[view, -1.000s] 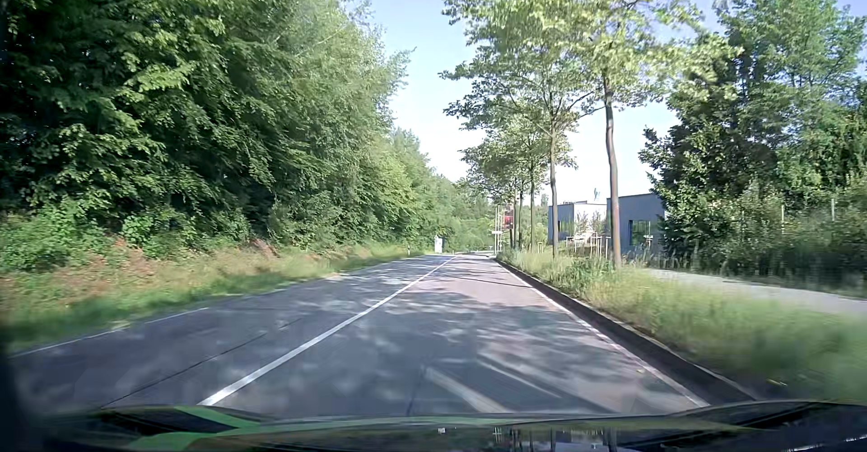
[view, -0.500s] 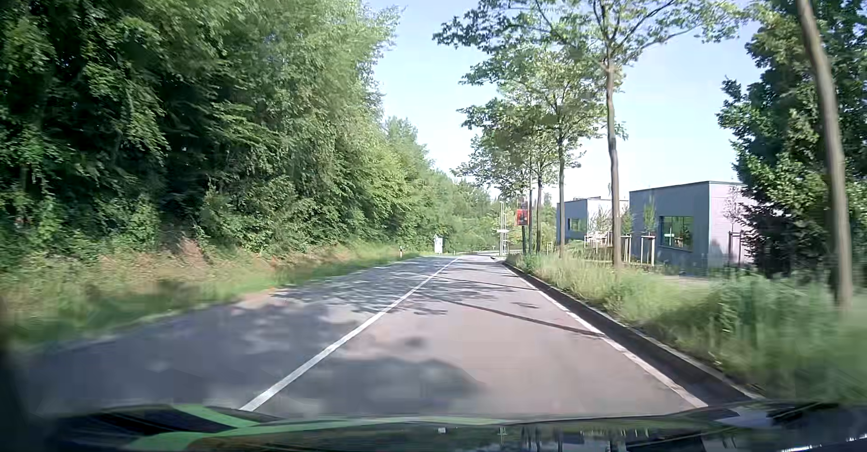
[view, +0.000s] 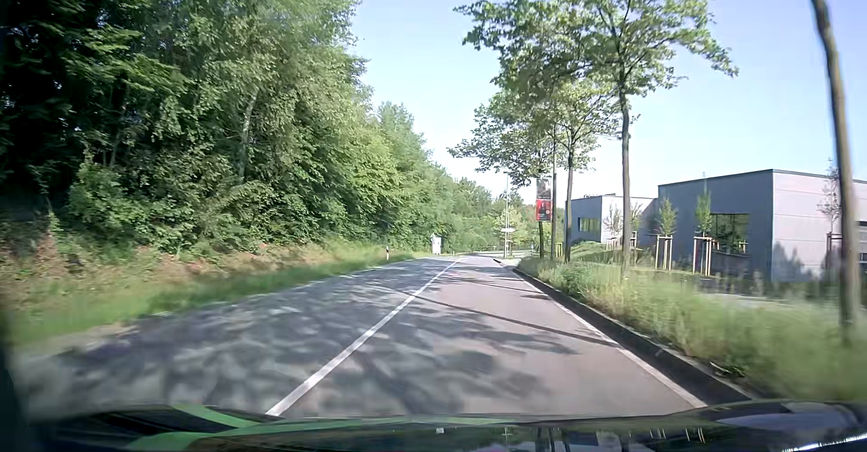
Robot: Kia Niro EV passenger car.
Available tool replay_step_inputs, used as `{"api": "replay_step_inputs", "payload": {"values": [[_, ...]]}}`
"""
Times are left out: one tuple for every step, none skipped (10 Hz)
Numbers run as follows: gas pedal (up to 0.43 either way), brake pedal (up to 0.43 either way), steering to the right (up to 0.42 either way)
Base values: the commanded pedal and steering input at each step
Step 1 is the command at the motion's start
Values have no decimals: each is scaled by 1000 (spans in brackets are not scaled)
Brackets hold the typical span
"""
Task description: Follow the waypoints while adhering to traffic rules and regulations
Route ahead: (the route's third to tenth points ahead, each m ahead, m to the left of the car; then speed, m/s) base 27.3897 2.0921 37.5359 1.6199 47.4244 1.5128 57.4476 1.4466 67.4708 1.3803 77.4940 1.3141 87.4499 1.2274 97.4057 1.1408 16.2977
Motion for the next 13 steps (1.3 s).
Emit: {"api": "replay_step_inputs", "payload": {"values": [[98, 0, 6], [98, 0, 7], [98, 0, 8], [98, 0, 8], [98, 0, 8], [98, 0, 8], [98, 0, 8], [98, 0, 8], [98, 0, 7], [98, 0, 5], [98, 0, 4], [98, 0, 4], [98, 0, 4]]}}
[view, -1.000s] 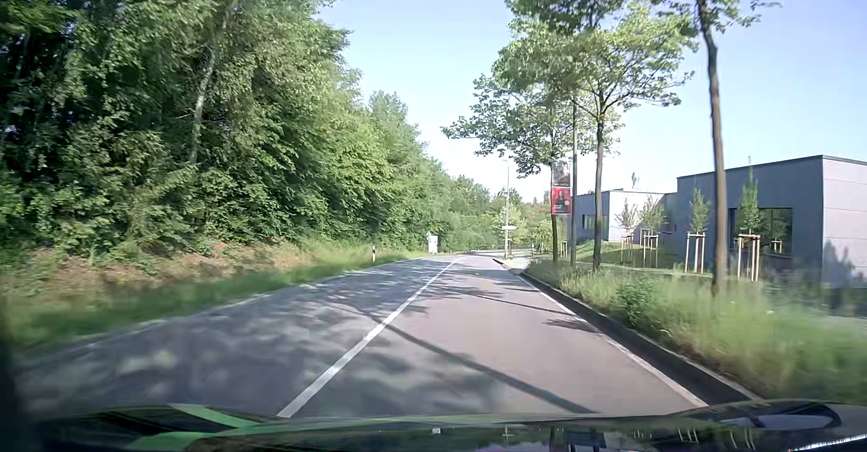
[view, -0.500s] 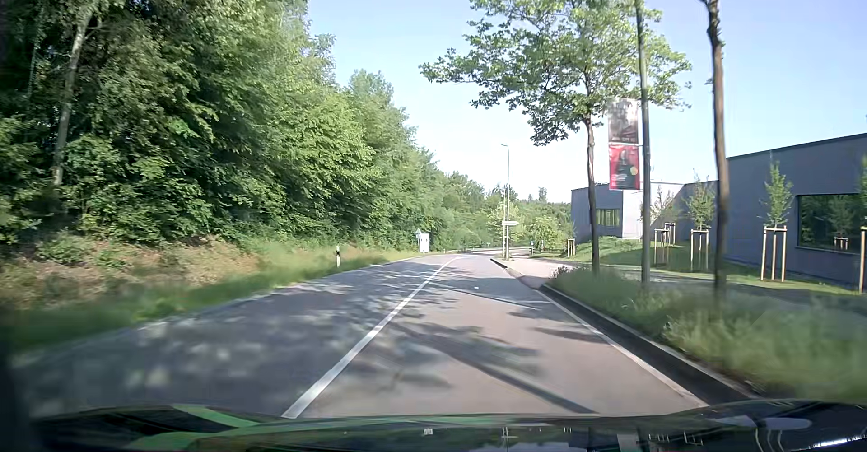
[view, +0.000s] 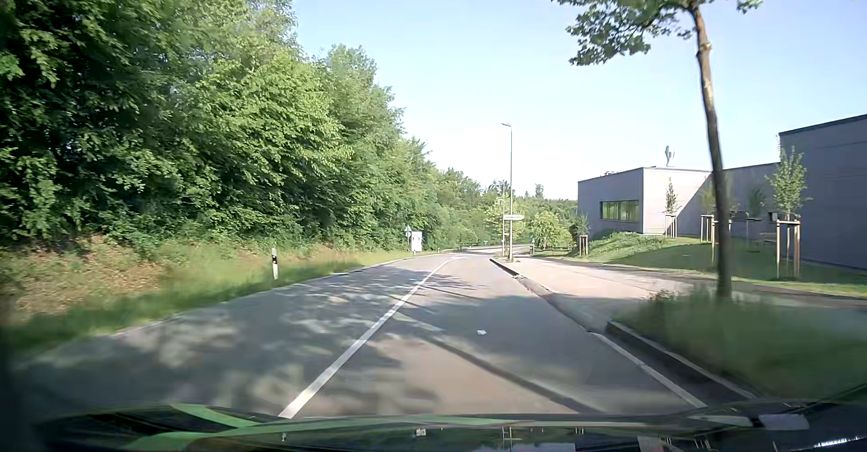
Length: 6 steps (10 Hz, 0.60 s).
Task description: Follow the waypoints while adhering to traffic rules and regulations
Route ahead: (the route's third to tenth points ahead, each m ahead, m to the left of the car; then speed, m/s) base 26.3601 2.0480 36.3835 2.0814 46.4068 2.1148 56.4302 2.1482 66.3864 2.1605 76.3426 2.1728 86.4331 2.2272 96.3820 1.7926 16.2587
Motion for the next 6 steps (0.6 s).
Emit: {"api": "replay_step_inputs", "payload": {"values": [[98, 0, 4], [98, 0, 4], [98, 0, 3], [98, 0, 3], [98, 0, 2], [98, 0, 0]]}}
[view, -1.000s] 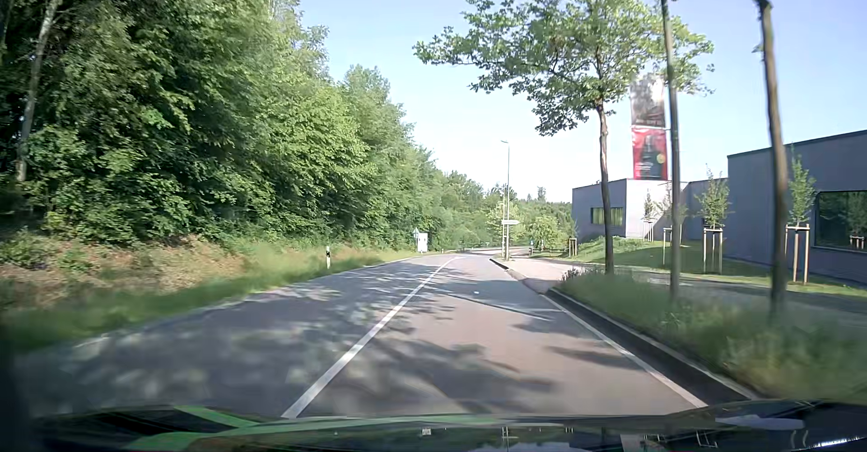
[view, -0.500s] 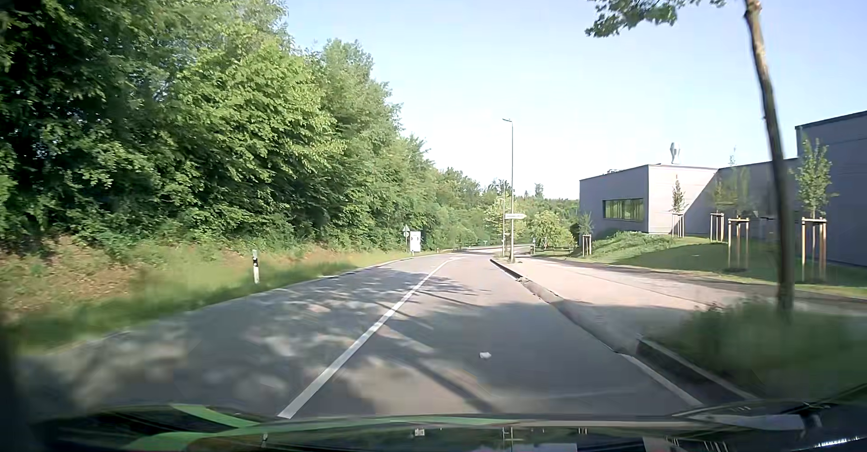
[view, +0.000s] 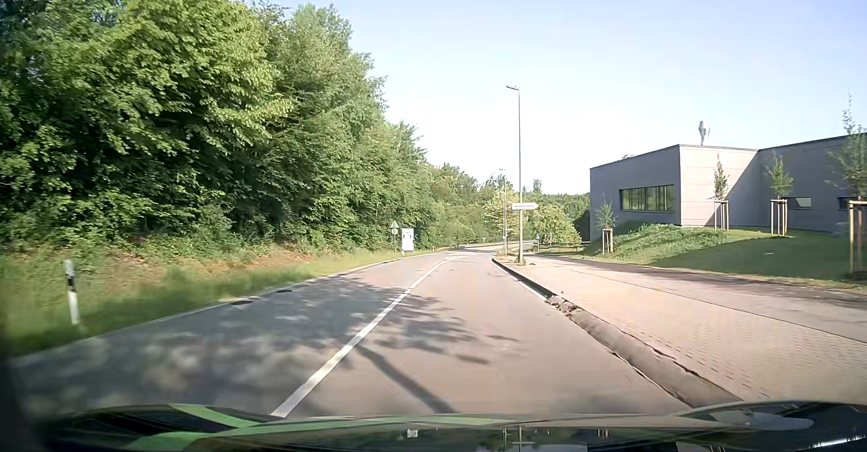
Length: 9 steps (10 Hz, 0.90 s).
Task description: Follow the waypoints while adhering to traffic rules and regulations
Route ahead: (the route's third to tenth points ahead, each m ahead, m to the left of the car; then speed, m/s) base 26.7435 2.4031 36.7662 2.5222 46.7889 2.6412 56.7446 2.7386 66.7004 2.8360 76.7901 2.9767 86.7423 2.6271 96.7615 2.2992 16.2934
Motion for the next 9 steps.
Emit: {"api": "replay_step_inputs", "payload": {"values": [[98, 0, 0], [98, 0, 0], [98, 0, 0], [98, 0, 0], [98, 0, 0], [79, 0, 0], [0, 0, 0], [0, 0, 0], [0, 0, 0]]}}
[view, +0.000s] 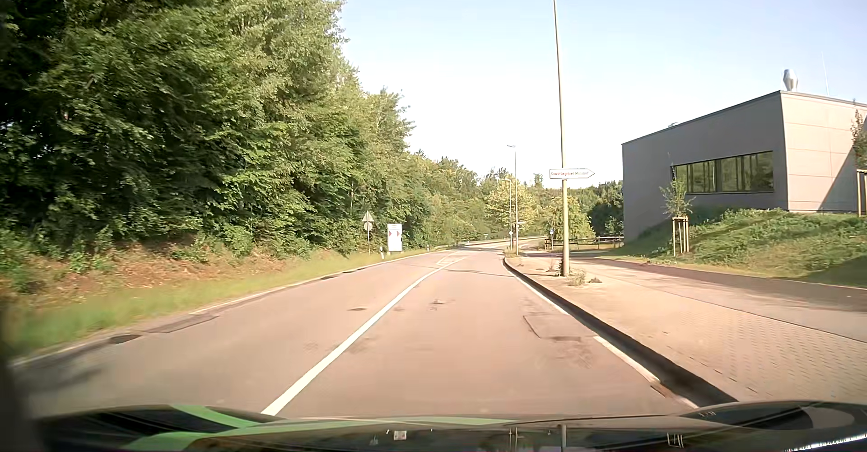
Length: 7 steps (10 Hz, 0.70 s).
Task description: Follow the waypoints while adhering to traffic rules and regulations
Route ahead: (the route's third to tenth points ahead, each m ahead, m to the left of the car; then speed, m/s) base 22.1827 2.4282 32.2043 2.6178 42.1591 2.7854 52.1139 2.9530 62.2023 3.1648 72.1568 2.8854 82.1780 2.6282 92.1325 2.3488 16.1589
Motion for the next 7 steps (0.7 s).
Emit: {"api": "replay_step_inputs", "payload": {"values": [[0, 0, 0], [0, 0, 0], [0, 0, 0], [0, 0, 0], [20, 0, 1], [28, 0, 4], [28, 0, 5]]}}
